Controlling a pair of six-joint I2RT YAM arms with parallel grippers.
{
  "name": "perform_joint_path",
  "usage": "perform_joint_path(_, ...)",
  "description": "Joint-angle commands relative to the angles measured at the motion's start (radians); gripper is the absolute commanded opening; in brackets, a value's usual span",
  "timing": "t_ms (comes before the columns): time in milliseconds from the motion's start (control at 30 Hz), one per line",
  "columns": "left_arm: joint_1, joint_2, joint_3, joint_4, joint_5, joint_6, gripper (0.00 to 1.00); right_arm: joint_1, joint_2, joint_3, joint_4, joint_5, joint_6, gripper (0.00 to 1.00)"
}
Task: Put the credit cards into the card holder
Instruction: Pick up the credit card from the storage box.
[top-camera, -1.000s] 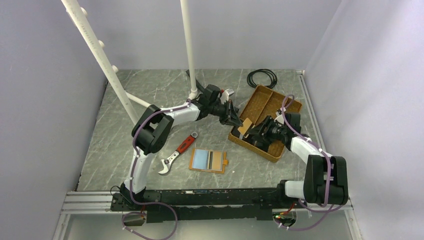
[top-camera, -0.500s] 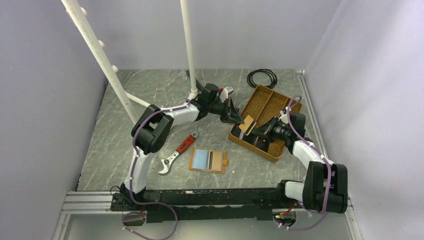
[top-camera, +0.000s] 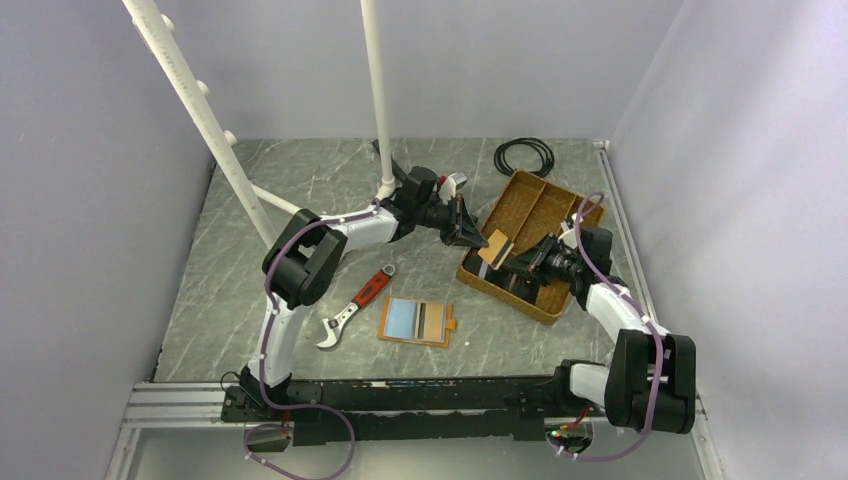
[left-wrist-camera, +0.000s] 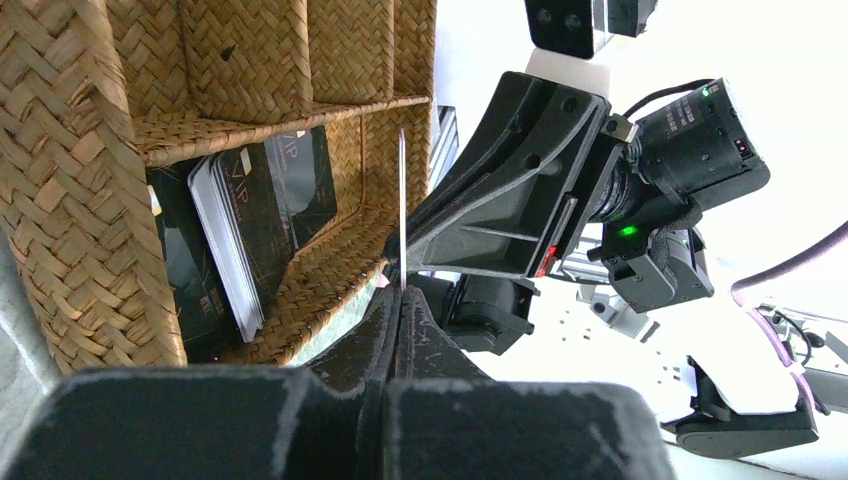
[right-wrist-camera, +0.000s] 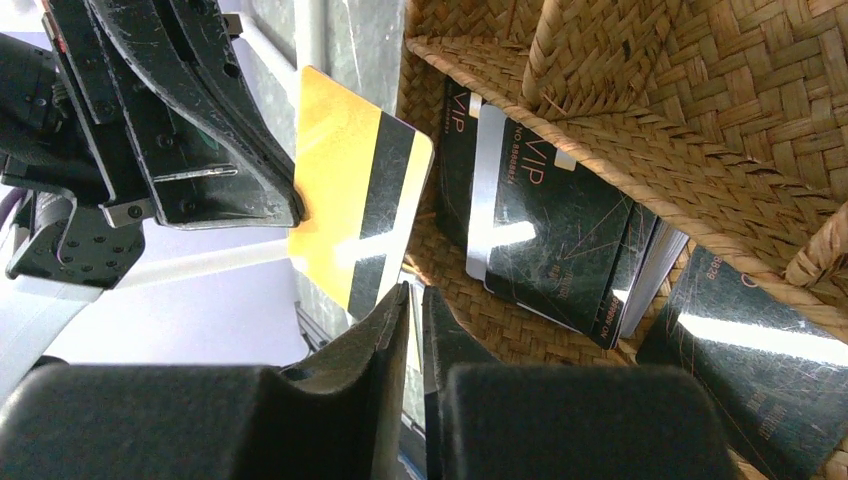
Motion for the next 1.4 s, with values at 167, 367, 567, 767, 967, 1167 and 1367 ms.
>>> perform_joint_path(167, -0.010, -0.047, 0.003, -0.003, 0.007, 0.028, 0.00, -0.005, -0.057, 0.027, 0.013, -0.020, 0.009, 0.14)
perform_joint_path(367, -0.015, -0.042, -0.010, 0.032, 0.016, 0.005, 0.00, -0.005, -0.061, 0.020, 0.028, -0.032, 0.026, 0.20)
perform_joint_path(567, -0.017, -0.050, -0.007, 0.024, 0.012, 0.009, 0.00, -0.005, -0.063, 0.023, 0.017, -0.018, 0.017, 0.29)
perform_joint_path(767, -0.019, -0.052, -0.006, 0.031, 0.012, 0.003, 0.00, -0.004, -0.051, 0.014, 0.013, -0.017, 0.014, 0.32)
perform_joint_path(967, -0.023, -0.052, -0.008, 0.029, 0.012, 0.005, 0.00, -0.002, -0.064, 0.018, 0.034, -0.029, 0.033, 0.32)
perform_joint_path(1167, -0.029, -0.043, -0.004, 0.026, 0.010, 0.008, 0.00, -0.002, -0.084, 0.023, 0.041, -0.036, 0.048, 0.31)
perform_joint_path(1367, -0.029, -0.048, 0.003, -0.028, -0.005, 0.047, 0.00, -0.003, -0.113, 0.032, 0.023, -0.035, 0.056, 0.29)
